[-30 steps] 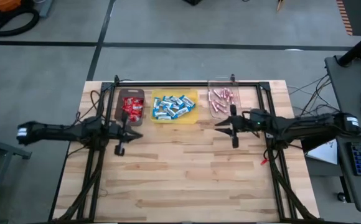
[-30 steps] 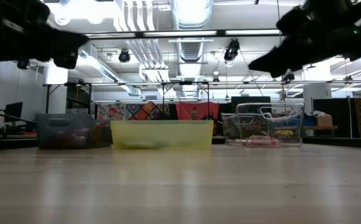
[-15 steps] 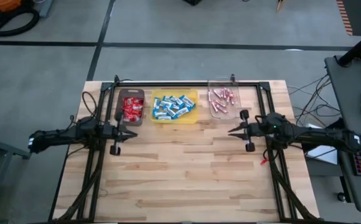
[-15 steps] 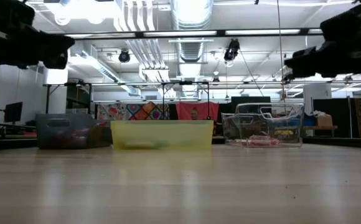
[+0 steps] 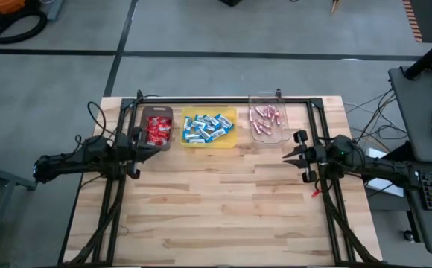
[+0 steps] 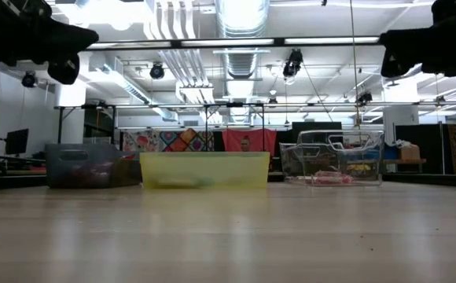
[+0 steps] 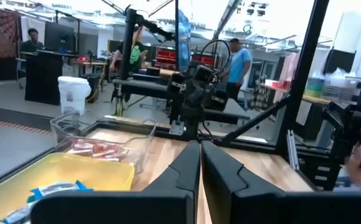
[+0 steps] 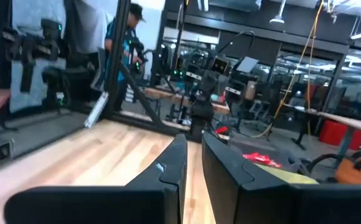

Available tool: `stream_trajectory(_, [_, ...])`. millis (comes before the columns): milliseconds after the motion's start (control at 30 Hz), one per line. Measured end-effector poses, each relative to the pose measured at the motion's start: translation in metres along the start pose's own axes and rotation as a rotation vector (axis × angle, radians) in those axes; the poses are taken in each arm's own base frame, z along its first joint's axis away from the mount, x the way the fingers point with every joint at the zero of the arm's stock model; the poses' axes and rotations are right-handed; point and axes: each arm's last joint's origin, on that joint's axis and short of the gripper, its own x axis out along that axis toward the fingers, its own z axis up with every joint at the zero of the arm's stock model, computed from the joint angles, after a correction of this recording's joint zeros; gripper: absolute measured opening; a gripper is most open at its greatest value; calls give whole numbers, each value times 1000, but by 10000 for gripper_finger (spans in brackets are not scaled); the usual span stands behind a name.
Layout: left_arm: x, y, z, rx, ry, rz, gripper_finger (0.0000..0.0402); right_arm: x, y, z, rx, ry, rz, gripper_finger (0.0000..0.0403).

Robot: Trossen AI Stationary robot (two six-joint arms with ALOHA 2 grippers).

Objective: Sort candy
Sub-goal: Return to Home Position

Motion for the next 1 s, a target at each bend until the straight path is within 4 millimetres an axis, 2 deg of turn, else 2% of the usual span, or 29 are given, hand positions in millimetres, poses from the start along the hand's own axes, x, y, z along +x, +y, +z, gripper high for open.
stream_trajectory(167, [0,0,2,-2,-4,0,0,0,0,0,50,1,1,44])
stream_trajectory(1000, [0,0,3,-2,-2,2,0,0,0,1,50,1,1,43])
